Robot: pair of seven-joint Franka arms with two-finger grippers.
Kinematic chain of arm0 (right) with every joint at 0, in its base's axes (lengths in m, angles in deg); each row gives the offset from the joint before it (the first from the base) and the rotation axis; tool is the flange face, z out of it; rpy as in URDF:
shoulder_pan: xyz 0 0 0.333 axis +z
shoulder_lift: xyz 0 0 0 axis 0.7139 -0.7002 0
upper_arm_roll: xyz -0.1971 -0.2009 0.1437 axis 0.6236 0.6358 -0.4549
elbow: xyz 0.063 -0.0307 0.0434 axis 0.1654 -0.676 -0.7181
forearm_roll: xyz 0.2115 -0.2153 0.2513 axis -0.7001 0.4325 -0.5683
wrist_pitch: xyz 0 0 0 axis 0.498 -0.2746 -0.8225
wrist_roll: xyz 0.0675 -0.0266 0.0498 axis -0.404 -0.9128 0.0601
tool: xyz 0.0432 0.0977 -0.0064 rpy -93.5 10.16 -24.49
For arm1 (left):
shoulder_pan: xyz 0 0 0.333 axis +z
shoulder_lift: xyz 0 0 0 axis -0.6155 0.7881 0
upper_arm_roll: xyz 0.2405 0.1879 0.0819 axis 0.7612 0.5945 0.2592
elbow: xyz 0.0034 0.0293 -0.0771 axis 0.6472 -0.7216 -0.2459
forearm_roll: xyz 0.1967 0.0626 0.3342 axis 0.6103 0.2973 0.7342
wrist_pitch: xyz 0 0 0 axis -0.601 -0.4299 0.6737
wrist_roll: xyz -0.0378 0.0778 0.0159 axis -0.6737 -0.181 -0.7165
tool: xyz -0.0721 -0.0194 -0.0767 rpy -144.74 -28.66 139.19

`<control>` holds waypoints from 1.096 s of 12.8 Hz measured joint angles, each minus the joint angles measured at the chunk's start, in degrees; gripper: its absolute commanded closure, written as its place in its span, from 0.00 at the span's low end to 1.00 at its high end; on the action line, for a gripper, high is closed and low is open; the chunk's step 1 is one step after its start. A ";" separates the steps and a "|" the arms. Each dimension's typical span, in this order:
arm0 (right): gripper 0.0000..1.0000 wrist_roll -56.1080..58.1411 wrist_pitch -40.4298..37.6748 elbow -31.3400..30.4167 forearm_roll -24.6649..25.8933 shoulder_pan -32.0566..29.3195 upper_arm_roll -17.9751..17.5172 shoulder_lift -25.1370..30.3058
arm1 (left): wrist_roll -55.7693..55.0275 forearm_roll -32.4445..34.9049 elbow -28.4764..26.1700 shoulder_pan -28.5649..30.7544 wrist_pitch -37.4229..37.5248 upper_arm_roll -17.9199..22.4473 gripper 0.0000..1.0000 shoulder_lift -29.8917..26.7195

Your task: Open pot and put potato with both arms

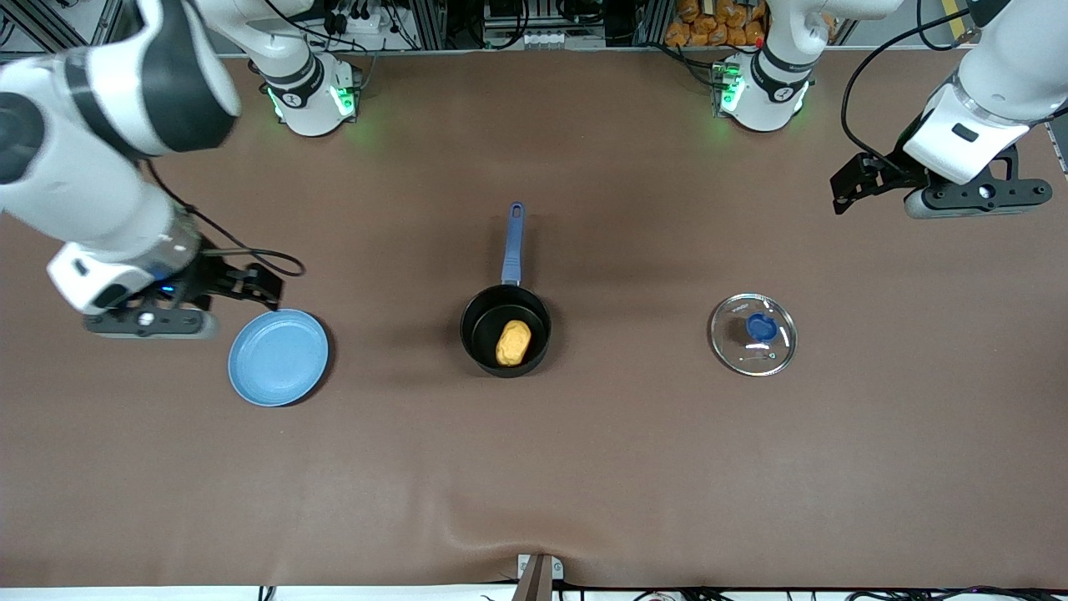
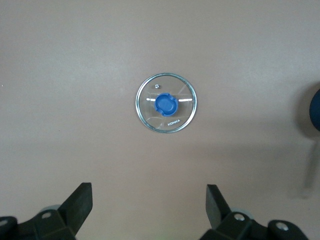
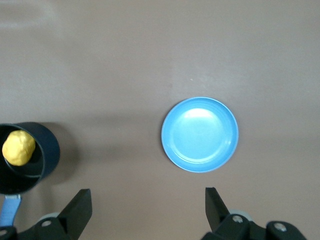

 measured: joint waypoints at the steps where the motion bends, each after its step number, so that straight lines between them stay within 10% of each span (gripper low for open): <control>1: 0.00 2.49 -0.93 -0.02 -0.54 -1.88 -0.01 0.59 | 0.00 0.00 0.17 0.01 0.11 0.01 0.00 0.00; 14: 0.00 17.53 -8.73 -6.52 -2.83 -14.35 -0.30 13.50 | -0.01 0.00 5.59 4.92 2.34 2.18 0.00 -0.03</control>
